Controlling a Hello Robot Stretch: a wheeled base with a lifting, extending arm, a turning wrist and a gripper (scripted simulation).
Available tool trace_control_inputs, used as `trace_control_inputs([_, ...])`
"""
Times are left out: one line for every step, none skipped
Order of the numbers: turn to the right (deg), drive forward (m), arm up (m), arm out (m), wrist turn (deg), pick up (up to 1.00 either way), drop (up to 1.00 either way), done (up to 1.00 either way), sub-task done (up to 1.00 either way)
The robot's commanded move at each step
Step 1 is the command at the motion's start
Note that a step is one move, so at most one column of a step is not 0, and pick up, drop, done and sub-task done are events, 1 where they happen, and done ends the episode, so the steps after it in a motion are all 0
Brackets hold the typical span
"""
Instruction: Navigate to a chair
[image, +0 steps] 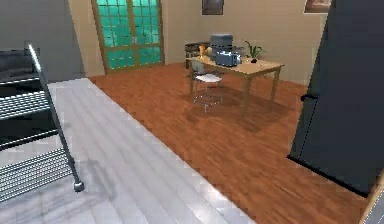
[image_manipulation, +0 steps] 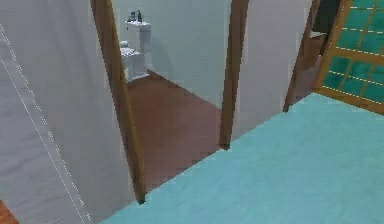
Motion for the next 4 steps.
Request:
trace_control_inputs([-15.0, 0.0, 0.0, 0.0, 0.0, 0.0, 0.0, 0.0, 0.0])
trace_control_inputs([0.0, 0.45, 0.0, 0.0, 0.0, 0.0, 0.0, 0.0, 0.0])
trace_control_inputs([-24.0, 0.0, 0.0, 0.0, 0.0, 0.0, 0.0, 0.0, 0.0])
trace_control_inputs([0.0, 0.05, 0.0, 0.0, 0.0, 0.0, 0.0, 0.0, 0.0])
